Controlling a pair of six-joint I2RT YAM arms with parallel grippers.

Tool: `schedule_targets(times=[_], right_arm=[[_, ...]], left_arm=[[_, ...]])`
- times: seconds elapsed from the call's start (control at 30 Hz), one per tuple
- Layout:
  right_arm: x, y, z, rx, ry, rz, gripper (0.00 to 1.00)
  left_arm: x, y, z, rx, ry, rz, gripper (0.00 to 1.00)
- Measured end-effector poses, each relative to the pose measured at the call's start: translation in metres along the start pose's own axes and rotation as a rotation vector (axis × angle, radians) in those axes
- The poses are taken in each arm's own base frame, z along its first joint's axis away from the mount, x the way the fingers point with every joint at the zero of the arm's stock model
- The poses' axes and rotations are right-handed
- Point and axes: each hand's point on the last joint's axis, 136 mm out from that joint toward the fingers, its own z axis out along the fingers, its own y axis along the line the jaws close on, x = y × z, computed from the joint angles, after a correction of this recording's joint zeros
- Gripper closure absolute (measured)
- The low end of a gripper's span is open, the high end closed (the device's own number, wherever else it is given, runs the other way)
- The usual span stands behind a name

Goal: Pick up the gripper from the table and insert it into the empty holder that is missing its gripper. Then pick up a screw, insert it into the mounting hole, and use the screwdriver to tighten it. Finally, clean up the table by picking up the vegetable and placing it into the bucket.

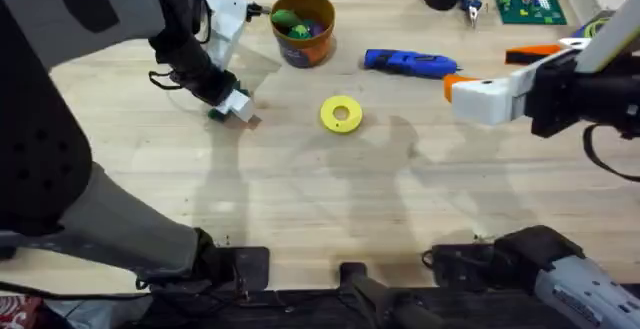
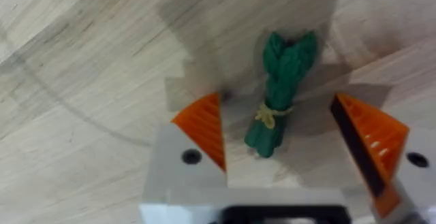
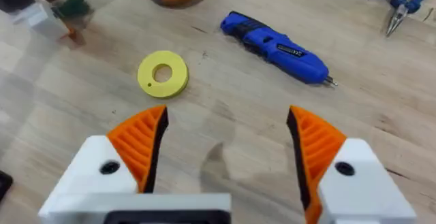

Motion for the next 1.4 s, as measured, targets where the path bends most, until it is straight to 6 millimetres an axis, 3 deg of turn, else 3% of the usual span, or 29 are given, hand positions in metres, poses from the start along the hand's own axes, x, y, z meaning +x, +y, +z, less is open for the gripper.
schedule_targets(times=[0.17, 0.2, 0.43, 0.6, 0.73, 0.87, 0.97, 1.07, 1.17, 1.4], right_arm=[[0.000, 0.000, 0.000, 0.000, 0.000, 0.000, 0.007], [0.000, 0.000, 0.000, 0.000, 0.000, 0.000, 0.006], [0.000, 0.000, 0.000, 0.000, 0.000, 0.000, 0.006], [0.000, 0.000, 0.000, 0.000, 0.000, 0.000, 0.006], [0.000, 0.000, 0.000, 0.000, 0.000, 0.000, 0.006], [0.000, 0.000, 0.000, 0.000, 0.000, 0.000, 0.006], [0.000, 0.000, 0.000, 0.000, 0.000, 0.000, 0.006], [0.000, 0.000, 0.000, 0.000, 0.000, 0.000, 0.006], [0.000, 0.000, 0.000, 0.000, 0.000, 0.000, 0.006], [0.000, 0.000, 0.000, 0.000, 0.000, 0.000, 0.006]], left_arm=[[0.000, 0.000, 0.000, 0.002, -0.001, 0.004, 0.873], [0.000, 0.000, 0.000, 0.001, -0.001, 0.007, 0.962], [-0.006, 0.003, -0.005, -0.009, -0.018, -0.034, 0.977], [-0.038, 0.020, -0.061, -0.060, -0.122, -0.081, 0.977], [-0.072, 0.028, -0.125, -0.105, -0.309, -0.083, 0.977], [-0.101, 0.019, -0.187, -0.095, -0.510, -0.045, 0.977], [-0.122, 0.002, -0.210, -0.052, -0.623, 0.010, 0.977], [-0.143, -0.018, -0.212, 0.003, -0.683, 0.063, 0.977], [-0.167, -0.036, -0.202, 0.048, -0.711, 0.116, 0.977], [-0.213, -0.070, -0.152, 0.124, -0.704, 0.204, 0.977]])
